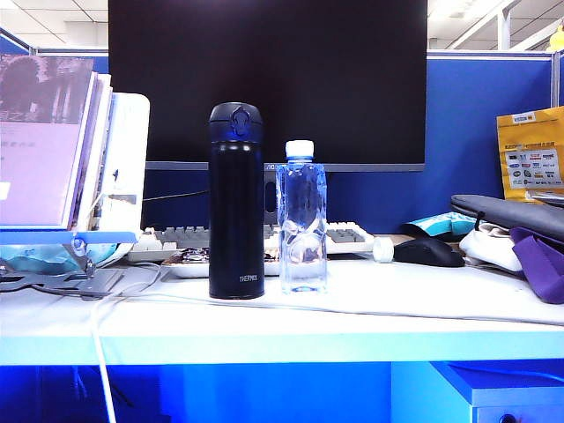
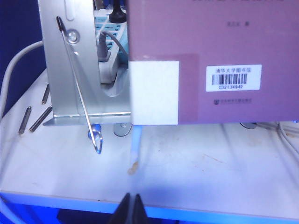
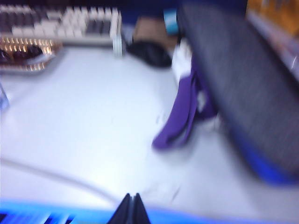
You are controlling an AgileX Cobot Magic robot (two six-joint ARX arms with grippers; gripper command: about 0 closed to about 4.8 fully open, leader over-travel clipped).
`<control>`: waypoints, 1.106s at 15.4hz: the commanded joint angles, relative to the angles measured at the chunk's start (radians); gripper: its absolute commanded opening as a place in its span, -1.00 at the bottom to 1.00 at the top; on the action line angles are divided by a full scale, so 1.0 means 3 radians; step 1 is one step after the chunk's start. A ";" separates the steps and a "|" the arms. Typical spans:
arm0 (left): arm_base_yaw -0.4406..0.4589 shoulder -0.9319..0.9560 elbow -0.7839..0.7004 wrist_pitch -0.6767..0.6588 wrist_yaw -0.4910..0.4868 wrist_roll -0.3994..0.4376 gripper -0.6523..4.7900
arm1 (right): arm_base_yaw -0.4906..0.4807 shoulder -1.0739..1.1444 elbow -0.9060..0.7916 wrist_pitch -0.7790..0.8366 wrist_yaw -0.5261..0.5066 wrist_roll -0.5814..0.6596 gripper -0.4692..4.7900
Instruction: Pick up the mineral water bottle and place it vertically to the right of the black thermos cup.
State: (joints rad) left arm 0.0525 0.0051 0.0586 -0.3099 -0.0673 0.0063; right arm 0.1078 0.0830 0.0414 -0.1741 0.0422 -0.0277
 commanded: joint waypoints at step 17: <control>0.0003 -0.0011 -0.0019 -0.0061 0.0006 -0.0011 -0.78 | 0.0005 -0.0267 -0.0080 -0.0095 -0.0062 0.0179 -0.83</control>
State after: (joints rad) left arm 0.0525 0.0048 0.0586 -0.3099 -0.0673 0.0059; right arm 0.1085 0.0029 0.0200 -0.1986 0.0250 0.0223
